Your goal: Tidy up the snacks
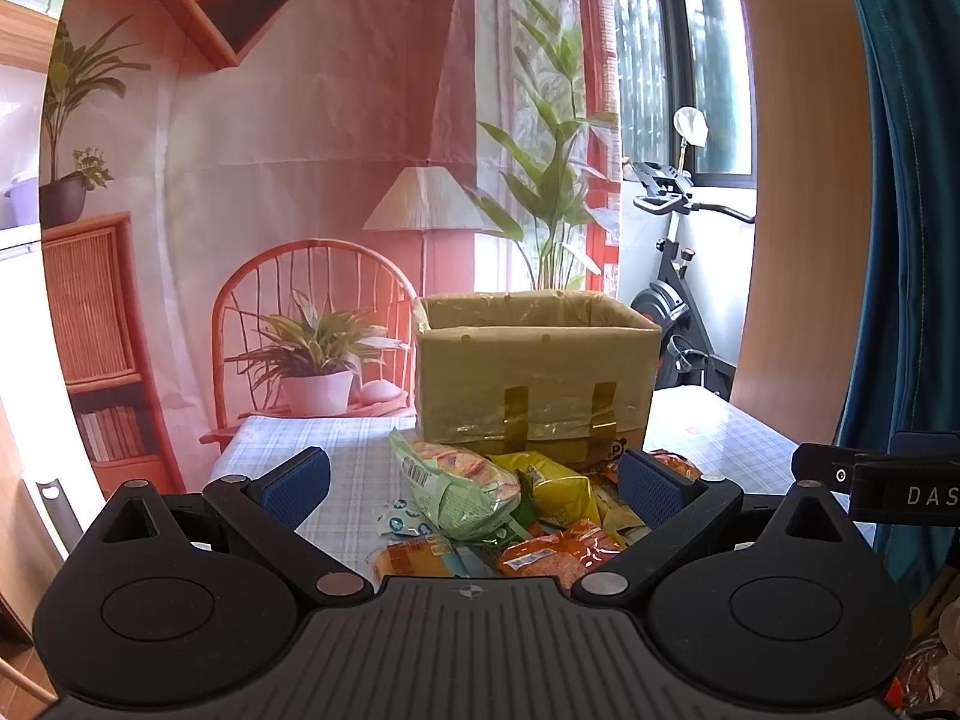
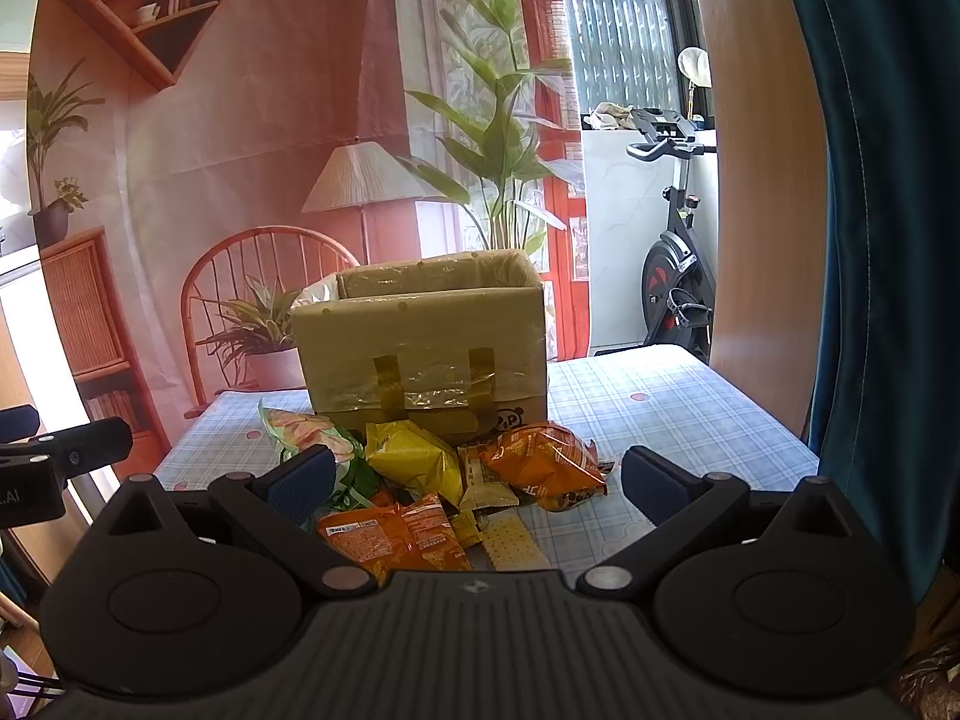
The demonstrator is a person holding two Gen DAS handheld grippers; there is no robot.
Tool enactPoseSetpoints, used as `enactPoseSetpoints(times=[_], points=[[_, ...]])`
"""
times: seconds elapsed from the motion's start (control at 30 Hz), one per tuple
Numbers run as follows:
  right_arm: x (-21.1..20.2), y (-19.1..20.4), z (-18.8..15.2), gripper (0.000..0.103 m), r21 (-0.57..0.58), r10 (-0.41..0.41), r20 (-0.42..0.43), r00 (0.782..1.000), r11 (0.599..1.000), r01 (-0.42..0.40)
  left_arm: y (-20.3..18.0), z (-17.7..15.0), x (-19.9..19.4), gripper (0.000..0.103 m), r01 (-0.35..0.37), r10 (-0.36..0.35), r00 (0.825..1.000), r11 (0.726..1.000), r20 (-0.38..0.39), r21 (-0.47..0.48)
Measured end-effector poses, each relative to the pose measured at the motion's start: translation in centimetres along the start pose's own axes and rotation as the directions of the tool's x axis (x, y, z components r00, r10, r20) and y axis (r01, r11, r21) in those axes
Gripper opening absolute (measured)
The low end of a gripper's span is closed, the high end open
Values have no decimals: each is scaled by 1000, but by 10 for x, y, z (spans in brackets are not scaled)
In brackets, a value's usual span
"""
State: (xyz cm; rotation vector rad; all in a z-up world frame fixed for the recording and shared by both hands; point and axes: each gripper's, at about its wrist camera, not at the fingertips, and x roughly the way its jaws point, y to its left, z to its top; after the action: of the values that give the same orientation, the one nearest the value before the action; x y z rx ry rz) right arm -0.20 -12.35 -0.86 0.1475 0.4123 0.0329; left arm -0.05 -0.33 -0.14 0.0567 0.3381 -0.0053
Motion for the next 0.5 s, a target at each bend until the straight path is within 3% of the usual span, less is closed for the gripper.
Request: enactPoseSetpoints(times=[0.5], points=[[0,-1,-1,103,0,0,-3,1000,1000,0,-1,-1,0,103,-1,1,1000,1000,0,-1]])
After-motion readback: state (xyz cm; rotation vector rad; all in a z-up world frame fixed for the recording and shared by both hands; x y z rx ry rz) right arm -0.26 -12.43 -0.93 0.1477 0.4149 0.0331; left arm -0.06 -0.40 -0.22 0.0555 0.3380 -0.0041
